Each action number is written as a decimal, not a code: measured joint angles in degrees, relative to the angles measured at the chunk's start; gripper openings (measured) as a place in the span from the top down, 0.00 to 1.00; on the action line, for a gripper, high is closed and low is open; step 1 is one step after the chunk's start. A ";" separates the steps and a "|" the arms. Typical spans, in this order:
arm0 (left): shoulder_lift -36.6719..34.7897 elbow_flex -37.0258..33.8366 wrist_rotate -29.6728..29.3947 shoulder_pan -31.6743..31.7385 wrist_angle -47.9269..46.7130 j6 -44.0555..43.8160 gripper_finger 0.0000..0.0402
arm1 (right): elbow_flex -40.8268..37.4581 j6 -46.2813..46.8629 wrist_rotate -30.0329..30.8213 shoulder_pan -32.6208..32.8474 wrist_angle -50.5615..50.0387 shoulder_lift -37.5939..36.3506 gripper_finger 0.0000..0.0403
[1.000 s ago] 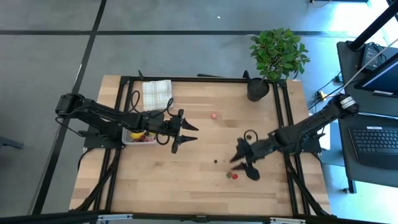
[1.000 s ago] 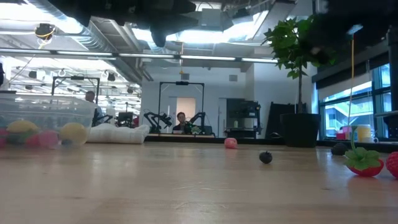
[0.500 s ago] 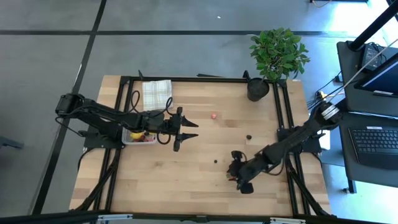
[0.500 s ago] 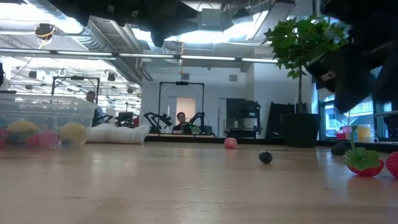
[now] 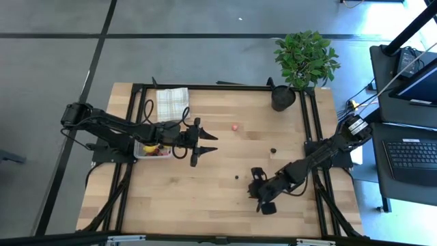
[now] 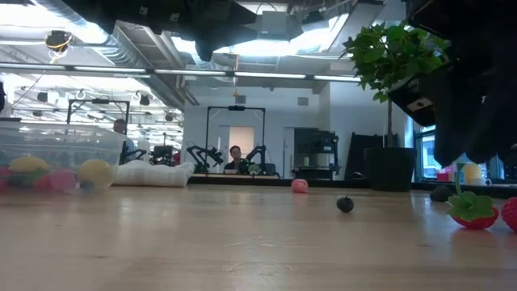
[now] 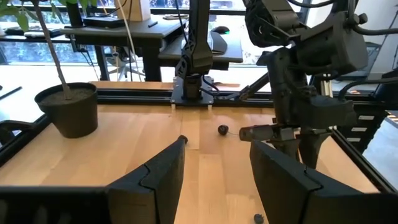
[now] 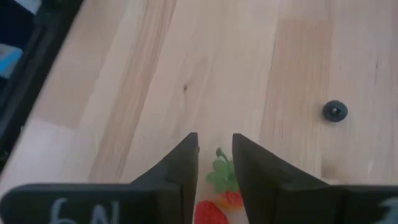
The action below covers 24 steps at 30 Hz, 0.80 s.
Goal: Pick and placing Produce into tupperware
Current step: Put the red strawberry into the transparent bin
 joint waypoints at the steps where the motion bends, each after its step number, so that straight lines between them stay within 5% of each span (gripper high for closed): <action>1: 0.00 0.00 0.00 0.00 0.00 0.00 0.56 | 0.00 -0.16 0.00 0.00 -0.38 0.02 0.77; 24: -0.04 0.00 0.00 0.00 -0.02 -0.02 0.56 | -0.02 -1.45 -1.62 -0.04 1.19 2.51 0.79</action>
